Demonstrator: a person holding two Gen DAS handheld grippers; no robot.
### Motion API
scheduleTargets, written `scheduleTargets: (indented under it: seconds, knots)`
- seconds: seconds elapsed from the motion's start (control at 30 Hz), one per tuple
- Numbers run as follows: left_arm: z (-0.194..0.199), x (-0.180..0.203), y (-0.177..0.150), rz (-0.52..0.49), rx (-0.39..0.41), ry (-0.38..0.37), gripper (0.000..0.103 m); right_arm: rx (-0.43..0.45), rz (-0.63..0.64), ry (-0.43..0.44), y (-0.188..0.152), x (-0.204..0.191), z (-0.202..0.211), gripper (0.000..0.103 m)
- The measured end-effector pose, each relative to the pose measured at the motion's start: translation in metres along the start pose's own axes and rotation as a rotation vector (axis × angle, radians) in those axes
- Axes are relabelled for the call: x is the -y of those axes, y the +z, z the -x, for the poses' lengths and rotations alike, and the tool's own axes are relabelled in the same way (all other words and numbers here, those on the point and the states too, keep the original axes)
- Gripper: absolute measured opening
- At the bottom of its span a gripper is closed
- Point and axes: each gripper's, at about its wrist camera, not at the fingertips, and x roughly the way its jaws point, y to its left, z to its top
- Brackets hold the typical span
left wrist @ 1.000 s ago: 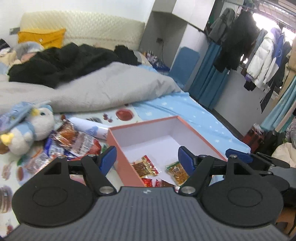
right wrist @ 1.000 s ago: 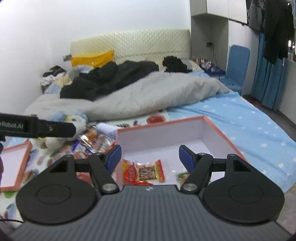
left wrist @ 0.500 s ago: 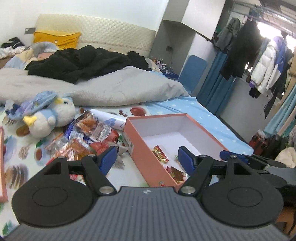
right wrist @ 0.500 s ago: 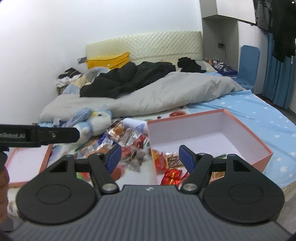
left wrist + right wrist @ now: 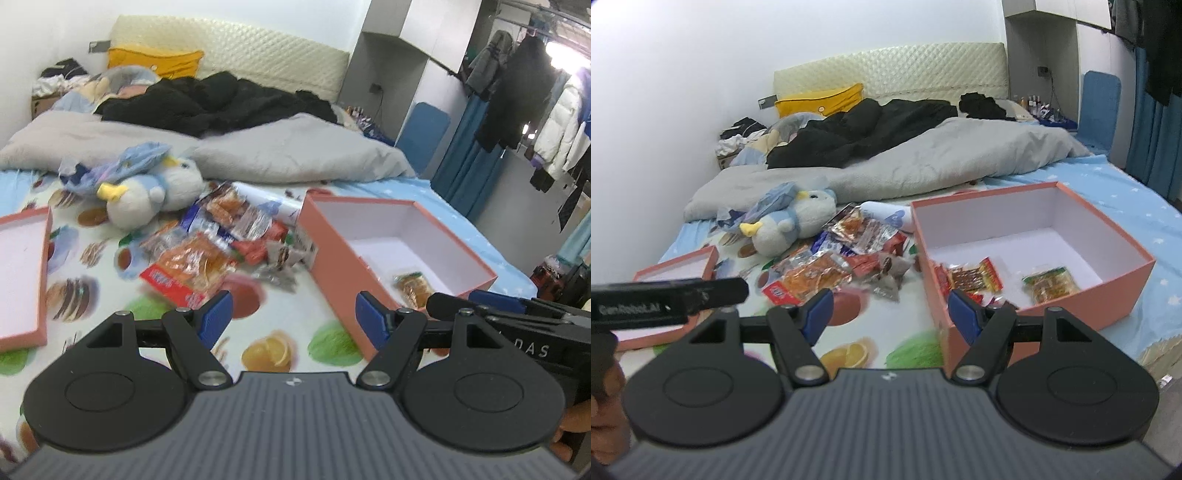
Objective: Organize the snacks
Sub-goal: 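Move both tools back from the box toward the snack pile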
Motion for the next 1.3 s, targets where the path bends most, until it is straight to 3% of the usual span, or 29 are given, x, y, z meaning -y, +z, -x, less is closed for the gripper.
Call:
scheduleTargets:
  seconds: [0.57, 0.9, 1.0, 1.3]
  knots:
    - [-0.044, -0.027, 0.006, -0.025, -0.073, 0.059, 0.077, -0.043, -0.029, 0.028, 0.004, -0.009, -0.034, 0.07]
    - [-0.117, -0.071, 0.03, -0.07, -0.154, 0.098, 0.078, -0.103, -0.002, 0.058, 0.024, -0.023, -0.095, 0.067]
    - [-0.143, -0.085, 0.039, -0.084, -0.172, 0.111, 0.085, -0.125, 0.005, 0.059, 0.03, -0.027, -0.119, 0.061]
    - [-0.229, -0.109, 0.057, -0.208, -0.225, 0.104, 0.085, -0.226, -0.036, 0.065, 0.037, -0.028, -0.203, 0.06]
